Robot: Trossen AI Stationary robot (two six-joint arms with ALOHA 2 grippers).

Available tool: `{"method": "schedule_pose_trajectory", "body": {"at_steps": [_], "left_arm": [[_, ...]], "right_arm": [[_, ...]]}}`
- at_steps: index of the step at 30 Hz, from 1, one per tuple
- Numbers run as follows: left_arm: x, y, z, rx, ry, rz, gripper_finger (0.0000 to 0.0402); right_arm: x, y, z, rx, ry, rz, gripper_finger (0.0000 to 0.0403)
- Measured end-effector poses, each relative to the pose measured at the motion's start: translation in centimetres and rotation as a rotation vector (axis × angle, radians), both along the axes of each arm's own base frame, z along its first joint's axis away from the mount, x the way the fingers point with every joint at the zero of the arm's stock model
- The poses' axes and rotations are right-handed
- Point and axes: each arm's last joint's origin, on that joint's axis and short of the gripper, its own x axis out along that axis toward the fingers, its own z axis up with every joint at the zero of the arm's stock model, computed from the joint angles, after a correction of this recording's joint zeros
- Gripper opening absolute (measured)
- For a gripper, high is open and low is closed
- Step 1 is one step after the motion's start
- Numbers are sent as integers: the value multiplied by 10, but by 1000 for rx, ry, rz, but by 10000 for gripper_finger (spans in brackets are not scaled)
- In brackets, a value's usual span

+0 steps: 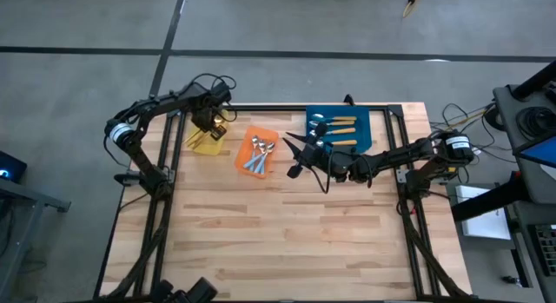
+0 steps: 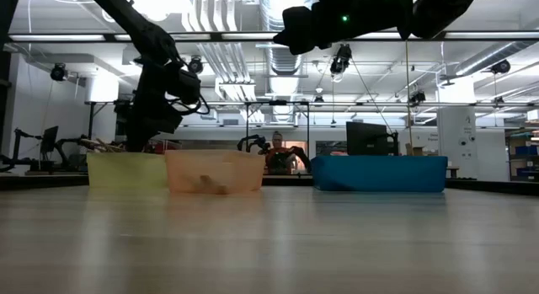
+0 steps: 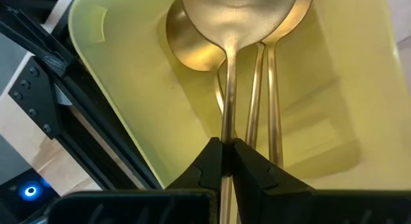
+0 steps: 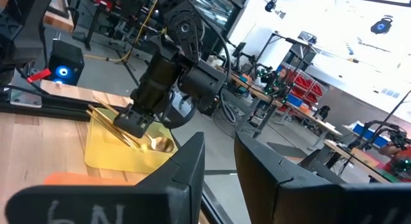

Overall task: Sort silverware by color (type)
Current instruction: Put the gold spoon into the yellow bin

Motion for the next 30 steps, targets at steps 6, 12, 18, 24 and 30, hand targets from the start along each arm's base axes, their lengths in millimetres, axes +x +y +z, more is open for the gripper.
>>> {"method": "schedule_pose_trajectory", "body": {"at_steps": [6,12,18,24,30], "left_arm": [[-1,-1,-4,-4,3,1,2],[0,0,-4,9,-8,4,2],[0,0,-4,12,-10,10,2],[0,-1,-4,-7,-28,11,2],[0,-2,-4,-27,-39,12,2]], "right_arm": [[0,0,0,0,1,0,70],[0,0,0,0,2,0,75],[0,0,0,-1,2,0,70],[0,0,0,-6,6,0,68],[0,0,0,-7,6,-1,68]]}}
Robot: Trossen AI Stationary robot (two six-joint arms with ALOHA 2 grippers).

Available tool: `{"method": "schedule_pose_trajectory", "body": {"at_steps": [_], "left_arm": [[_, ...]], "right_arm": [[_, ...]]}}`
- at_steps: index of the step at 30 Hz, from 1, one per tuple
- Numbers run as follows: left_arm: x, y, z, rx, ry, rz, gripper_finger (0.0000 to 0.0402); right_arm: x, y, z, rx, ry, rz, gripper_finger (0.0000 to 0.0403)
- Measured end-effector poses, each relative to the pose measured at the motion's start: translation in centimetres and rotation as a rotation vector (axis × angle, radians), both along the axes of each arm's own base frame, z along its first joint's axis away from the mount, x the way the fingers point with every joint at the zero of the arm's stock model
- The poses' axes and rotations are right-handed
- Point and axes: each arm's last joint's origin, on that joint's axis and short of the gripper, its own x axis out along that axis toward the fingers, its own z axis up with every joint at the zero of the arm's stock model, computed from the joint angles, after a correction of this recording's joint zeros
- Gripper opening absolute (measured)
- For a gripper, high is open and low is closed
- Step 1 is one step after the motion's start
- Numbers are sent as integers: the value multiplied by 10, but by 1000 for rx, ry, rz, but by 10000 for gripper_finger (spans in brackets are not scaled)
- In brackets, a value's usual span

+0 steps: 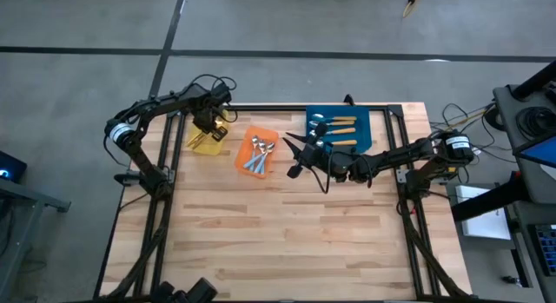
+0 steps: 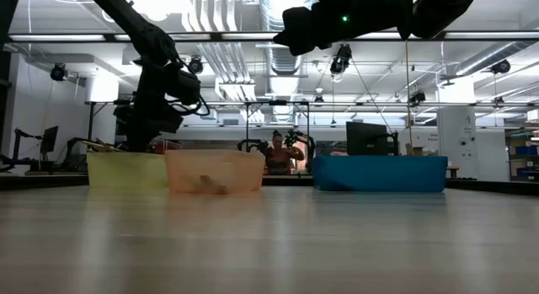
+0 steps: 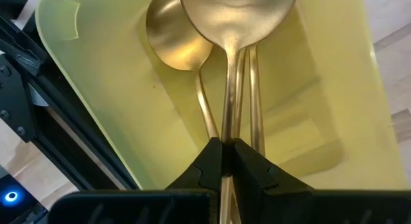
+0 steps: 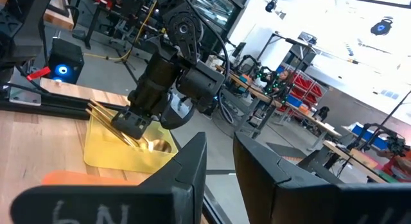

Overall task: Sort silverware by color (type)
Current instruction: Put the gold spoon into the yellow bin

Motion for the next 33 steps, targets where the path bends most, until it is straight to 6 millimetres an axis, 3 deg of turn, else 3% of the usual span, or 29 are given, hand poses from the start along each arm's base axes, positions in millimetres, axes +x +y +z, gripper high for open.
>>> {"method": "schedule_pose_trajectory", "body": {"at_steps": [26,33], "left_arm": [[-5,-6,-10,-31,36,0,2],[-5,-6,-10,-30,35,7,22]], "right_arm": [[0,0,0,0,1,0,68],[0,0,0,0,1,0,68]]}}
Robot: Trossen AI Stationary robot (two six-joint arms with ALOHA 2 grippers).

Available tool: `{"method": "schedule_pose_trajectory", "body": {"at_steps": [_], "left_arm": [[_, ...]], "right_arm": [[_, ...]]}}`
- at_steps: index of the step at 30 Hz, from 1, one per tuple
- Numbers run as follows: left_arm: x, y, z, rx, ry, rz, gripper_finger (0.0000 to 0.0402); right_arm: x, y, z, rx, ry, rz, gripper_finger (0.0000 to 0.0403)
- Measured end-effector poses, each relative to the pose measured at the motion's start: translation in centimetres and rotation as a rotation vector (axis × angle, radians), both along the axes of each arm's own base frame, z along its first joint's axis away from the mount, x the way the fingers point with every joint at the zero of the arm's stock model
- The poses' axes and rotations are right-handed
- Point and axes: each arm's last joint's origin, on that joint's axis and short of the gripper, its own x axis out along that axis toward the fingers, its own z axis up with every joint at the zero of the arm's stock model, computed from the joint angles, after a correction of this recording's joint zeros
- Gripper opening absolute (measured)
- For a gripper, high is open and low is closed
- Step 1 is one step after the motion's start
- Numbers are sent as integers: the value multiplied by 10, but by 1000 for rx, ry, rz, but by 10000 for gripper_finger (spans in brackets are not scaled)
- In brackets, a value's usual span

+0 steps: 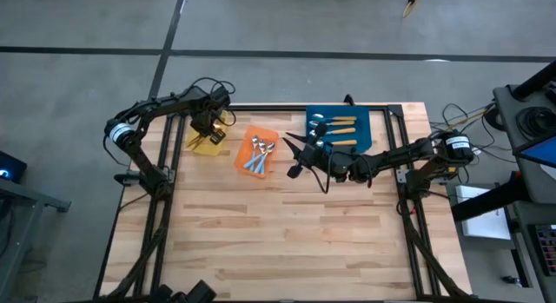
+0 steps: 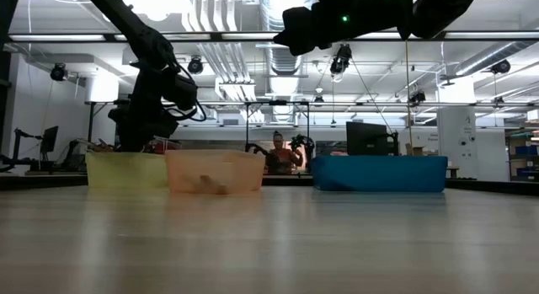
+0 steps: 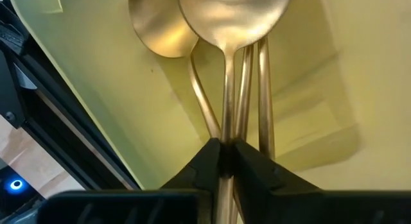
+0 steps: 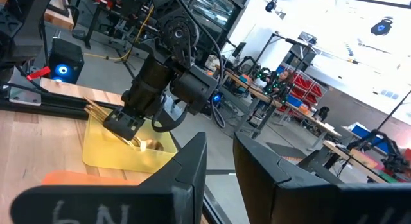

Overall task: Sort silverware by color (type)
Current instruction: Put the gold spoon into the yellow bin

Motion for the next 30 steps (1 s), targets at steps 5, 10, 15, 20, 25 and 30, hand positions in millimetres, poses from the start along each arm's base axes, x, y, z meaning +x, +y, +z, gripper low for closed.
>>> {"method": "schedule_pose_trajectory", "body": {"at_steps": [5,10,15,20,25,30], "left_arm": [[0,0,0,0,0,0,29],[0,0,0,0,-1,0,31],[0,0,3,-2,1,0,31],[1,2,8,17,24,1,31],[-1,2,13,32,71,1,38],[-2,1,17,41,65,1,61]], "right_arm": [[0,0,0,0,0,0,68],[0,0,0,0,0,0,68],[0,0,0,0,0,0,68],[0,0,0,-6,4,-1,68],[0,0,0,-6,5,-1,68],[0,0,0,-8,6,-1,68]]}}
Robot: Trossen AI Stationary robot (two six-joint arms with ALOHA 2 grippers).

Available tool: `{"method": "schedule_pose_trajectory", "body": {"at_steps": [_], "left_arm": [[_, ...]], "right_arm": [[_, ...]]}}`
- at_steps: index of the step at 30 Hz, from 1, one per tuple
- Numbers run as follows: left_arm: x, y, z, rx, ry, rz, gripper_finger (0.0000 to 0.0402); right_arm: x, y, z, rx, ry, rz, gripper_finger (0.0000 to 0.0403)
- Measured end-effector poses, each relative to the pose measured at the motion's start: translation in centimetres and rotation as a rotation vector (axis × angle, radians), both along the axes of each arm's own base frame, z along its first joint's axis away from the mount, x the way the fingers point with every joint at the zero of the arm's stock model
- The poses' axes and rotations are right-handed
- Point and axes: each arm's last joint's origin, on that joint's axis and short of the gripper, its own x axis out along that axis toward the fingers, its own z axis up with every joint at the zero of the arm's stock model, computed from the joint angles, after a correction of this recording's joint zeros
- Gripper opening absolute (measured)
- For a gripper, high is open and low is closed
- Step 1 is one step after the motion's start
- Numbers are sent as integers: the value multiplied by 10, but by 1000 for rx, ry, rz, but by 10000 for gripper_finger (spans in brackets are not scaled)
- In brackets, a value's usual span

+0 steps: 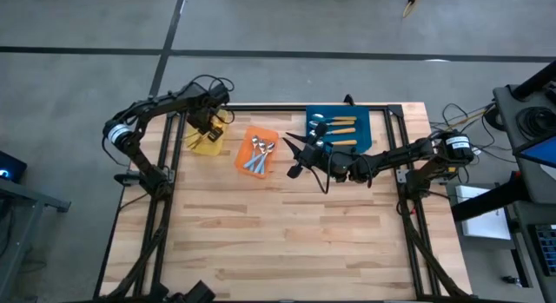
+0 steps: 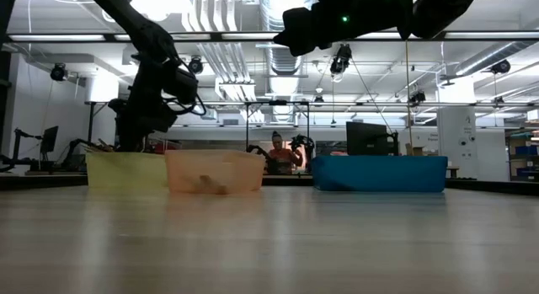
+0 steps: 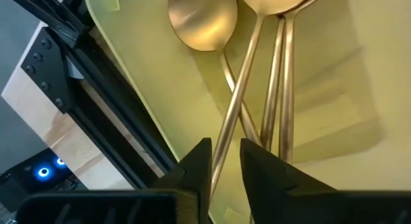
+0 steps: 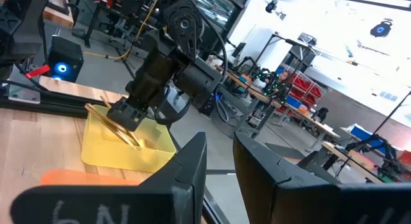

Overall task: Sort silverware by color (type)
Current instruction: Put the gold spoon into the yellow bin

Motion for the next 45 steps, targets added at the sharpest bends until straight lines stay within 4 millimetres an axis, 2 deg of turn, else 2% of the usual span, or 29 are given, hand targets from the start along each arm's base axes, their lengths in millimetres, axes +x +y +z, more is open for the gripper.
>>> {"method": "schedule_pose_trajectory", "body": {"at_steps": [6,12,23,32,40,45], "left_arm": [[2,-5,8,29,-24,5,84],[13,-25,26,94,-86,-46,88],[40,-87,68,244,-320,-179,88],[40,-137,90,270,-468,-246,88],[35,-166,93,258,-518,-347,88],[28,-185,80,249,-530,-464,88]], "right_arm": [[0,0,0,-1,0,0,68],[0,0,0,2,-2,1,68],[0,1,0,15,-16,13,68],[0,1,1,23,-22,14,68],[0,1,1,37,-35,28,68],[1,5,3,53,-57,173,68]]}}
